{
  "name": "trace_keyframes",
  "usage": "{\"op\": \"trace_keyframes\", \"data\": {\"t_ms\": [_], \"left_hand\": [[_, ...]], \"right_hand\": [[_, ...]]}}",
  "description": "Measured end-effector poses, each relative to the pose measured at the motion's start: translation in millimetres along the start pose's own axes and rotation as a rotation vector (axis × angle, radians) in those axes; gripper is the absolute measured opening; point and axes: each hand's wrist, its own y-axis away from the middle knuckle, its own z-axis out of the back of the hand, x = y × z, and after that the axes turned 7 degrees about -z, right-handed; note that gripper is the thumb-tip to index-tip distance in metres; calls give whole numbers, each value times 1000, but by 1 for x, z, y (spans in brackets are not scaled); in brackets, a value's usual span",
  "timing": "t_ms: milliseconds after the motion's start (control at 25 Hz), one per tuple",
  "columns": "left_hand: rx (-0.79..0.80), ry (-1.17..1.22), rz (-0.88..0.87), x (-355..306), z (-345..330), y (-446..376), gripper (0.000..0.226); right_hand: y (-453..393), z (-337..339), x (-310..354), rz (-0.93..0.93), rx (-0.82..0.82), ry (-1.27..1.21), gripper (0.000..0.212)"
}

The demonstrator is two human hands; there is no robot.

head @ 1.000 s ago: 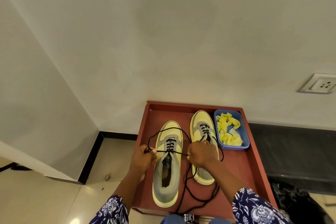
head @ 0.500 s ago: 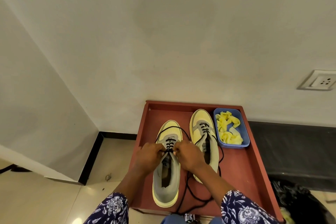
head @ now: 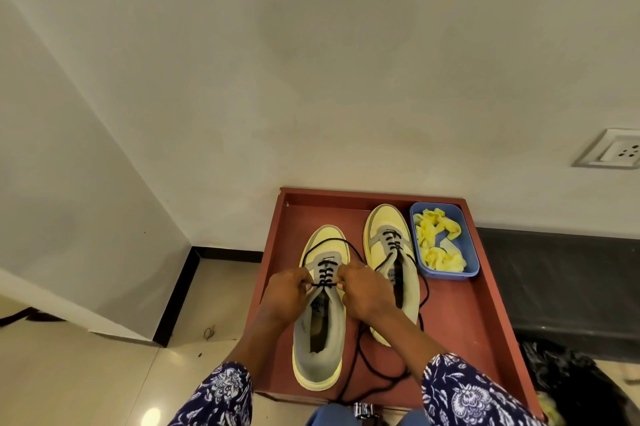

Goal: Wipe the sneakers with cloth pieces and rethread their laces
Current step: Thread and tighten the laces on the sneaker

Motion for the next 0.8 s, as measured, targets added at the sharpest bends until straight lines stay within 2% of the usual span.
{"op": "trace_keyframes", "data": {"t_ms": [160,600,800], "left_hand": [[12,19,44,3,-2,1,14],[53,28,-18,8,-7,5,15],[37,57,14,7,-9,7,15]], "right_hand": [[1,-3,-4,-3,-23,-5,24],[7,-6,-3,7,15,-35,26],[6,-15,1,-59,-40,-114,22]]}}
